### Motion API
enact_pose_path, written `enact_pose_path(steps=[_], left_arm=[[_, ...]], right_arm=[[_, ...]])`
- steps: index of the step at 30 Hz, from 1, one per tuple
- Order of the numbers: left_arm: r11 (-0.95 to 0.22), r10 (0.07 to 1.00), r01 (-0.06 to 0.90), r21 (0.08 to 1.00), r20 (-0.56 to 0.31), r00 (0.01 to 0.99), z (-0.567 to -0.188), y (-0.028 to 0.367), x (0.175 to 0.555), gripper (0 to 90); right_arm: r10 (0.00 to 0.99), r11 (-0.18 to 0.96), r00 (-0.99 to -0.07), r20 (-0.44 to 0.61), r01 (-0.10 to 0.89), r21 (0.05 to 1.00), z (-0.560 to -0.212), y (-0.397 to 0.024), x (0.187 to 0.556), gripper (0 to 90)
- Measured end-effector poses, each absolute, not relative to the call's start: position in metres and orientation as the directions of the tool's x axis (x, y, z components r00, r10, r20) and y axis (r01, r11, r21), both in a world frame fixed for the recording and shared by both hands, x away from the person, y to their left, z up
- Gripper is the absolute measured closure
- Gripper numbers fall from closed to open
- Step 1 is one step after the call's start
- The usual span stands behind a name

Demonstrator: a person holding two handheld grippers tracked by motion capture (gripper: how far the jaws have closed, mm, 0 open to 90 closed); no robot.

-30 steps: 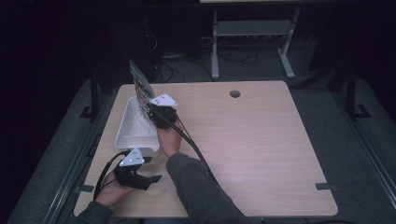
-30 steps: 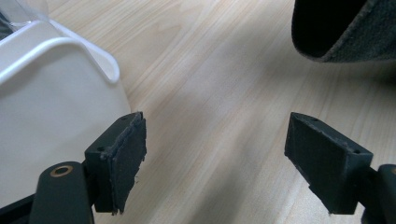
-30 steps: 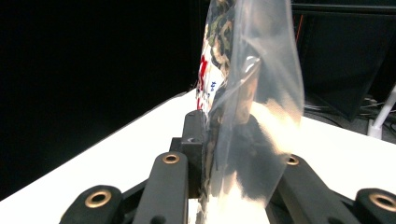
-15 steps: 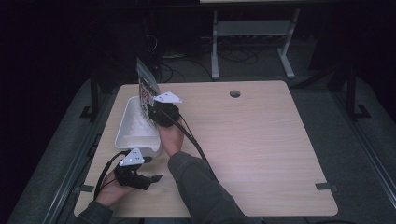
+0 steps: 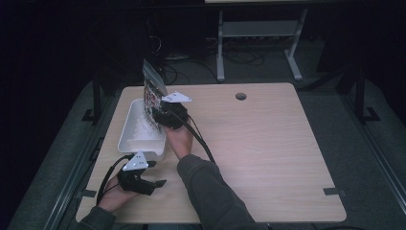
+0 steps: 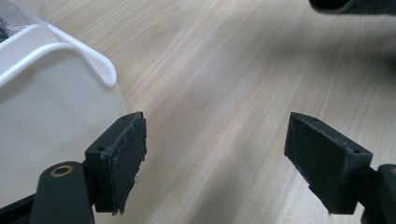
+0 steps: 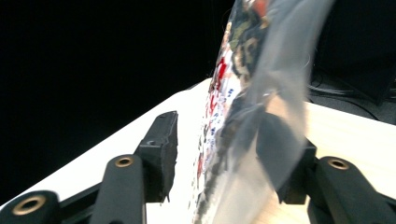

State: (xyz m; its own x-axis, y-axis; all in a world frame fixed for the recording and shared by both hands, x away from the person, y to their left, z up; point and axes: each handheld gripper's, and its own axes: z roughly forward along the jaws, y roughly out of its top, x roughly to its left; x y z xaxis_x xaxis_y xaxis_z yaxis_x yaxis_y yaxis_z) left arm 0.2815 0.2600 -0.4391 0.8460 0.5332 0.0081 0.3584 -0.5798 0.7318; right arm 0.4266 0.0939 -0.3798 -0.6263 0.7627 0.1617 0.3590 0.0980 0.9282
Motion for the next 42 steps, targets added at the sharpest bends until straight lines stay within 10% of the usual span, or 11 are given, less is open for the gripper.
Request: enact_pose_path(steps=[42], left_arm=[[-0.595, 0.505, 0.332, 0.732, 0.019, 0.863, -0.439, 0.257, 0.277, 19.9]], right_arm=[[0.645, 0.141, -0.718, 0.262, 0.448, 0.883, -0.374, 0.043, 0.424, 33.6]])
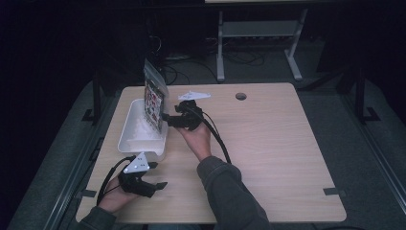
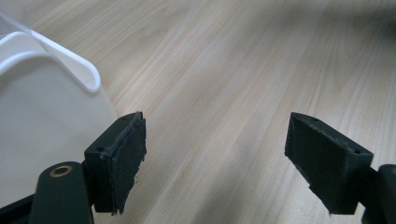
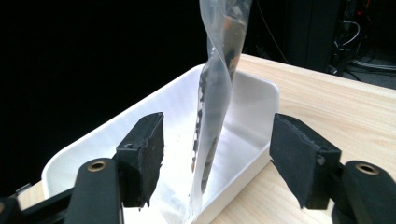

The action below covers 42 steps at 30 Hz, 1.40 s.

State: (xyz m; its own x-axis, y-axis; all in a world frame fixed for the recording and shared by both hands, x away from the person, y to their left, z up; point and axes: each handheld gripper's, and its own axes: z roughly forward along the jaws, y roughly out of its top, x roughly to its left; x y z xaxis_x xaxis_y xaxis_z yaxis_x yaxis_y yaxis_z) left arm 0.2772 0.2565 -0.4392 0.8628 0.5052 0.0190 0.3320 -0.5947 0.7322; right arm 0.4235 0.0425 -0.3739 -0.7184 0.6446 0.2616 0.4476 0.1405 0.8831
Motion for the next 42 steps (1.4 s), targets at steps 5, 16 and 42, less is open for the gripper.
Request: enact_pose_path(steps=[5, 16, 42], left_arm=[[-0.596, 0.502, 0.330, 0.732, 0.020, 0.864, -0.439, 0.256, 0.277, 19.9], [-0.603, 0.498, 0.325, 0.729, 0.025, 0.867, -0.439, 0.255, 0.276, 19.9], [-0.603, 0.491, 0.315, 0.733, 0.030, 0.871, -0.439, 0.253, 0.275, 20.0]], right_arm=[[0.633, 0.152, -0.728, 0.263, 0.450, 0.880, -0.375, 0.027, 0.421, 32.0], [0.630, 0.143, -0.726, 0.276, 0.458, 0.877, -0.374, 0.000, 0.416, 30.7], [0.611, 0.152, -0.728, 0.310, 0.492, 0.857, -0.379, -0.047, 0.404, 28.3]])
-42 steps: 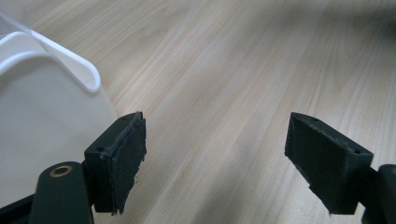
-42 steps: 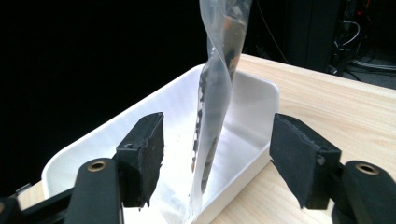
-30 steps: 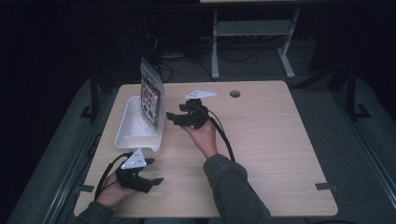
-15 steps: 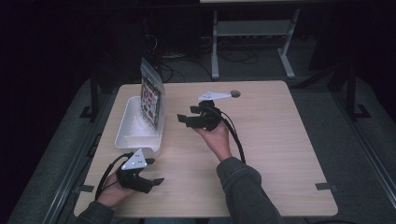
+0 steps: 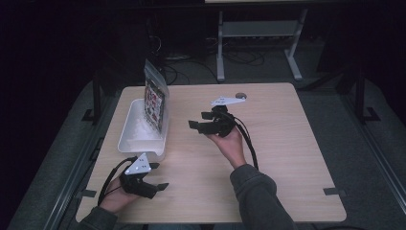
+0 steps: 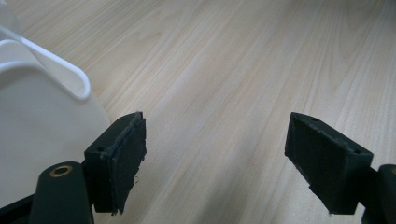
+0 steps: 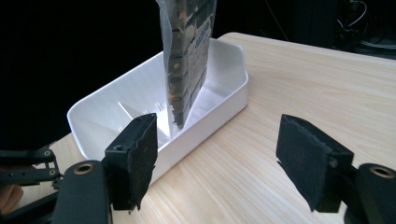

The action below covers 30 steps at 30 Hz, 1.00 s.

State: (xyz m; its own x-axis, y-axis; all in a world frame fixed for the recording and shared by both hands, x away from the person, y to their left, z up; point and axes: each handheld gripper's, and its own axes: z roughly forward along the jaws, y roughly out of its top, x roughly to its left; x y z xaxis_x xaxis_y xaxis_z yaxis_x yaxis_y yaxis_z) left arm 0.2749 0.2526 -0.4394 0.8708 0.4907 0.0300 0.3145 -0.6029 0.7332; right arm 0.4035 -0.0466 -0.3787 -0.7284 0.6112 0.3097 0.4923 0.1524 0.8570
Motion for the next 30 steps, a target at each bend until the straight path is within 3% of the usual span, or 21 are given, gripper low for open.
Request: enact_pose_path(steps=[30], left_arm=[[-0.620, 0.470, 0.303, 0.724, 0.034, 0.882, -0.442, 0.247, 0.275, 20.0]], right_arm=[[0.595, 0.138, -0.720, 0.357, 0.530, 0.837, -0.391, -0.105, 0.385, 28.0]])
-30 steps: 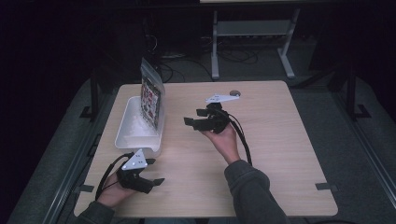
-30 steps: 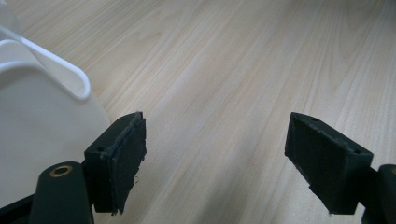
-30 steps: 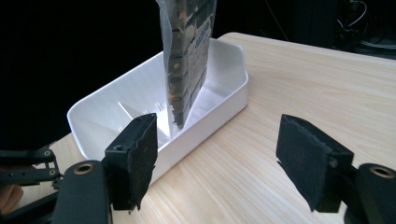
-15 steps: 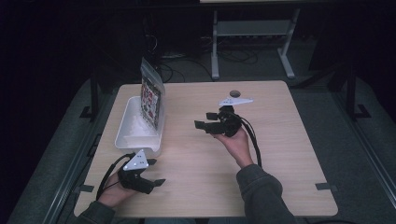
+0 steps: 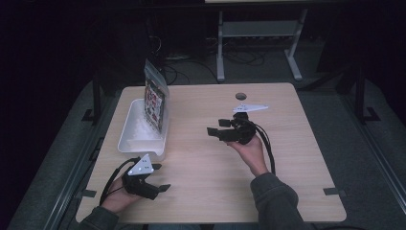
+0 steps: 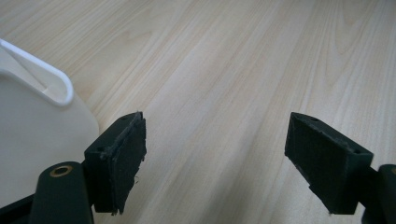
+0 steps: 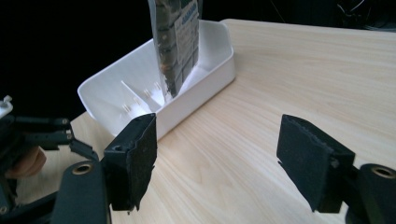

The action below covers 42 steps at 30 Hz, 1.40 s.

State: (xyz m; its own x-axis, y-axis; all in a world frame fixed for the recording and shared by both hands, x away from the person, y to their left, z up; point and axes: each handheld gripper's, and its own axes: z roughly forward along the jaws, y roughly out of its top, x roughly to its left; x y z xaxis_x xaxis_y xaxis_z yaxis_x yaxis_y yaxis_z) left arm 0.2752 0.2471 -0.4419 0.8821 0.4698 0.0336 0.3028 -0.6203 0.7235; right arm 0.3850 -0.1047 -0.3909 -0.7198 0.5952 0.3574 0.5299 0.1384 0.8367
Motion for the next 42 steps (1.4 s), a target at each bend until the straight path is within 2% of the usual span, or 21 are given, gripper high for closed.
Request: enact_pose_path(steps=[42], left_arm=[[-0.619, 0.468, 0.307, 0.723, 0.025, 0.884, -0.444, 0.242, 0.275, 20.0]], right_arm=[[0.663, 0.136, -0.658, 0.357, 0.574, 0.807, -0.417, -0.197, 0.326, 26.9]])
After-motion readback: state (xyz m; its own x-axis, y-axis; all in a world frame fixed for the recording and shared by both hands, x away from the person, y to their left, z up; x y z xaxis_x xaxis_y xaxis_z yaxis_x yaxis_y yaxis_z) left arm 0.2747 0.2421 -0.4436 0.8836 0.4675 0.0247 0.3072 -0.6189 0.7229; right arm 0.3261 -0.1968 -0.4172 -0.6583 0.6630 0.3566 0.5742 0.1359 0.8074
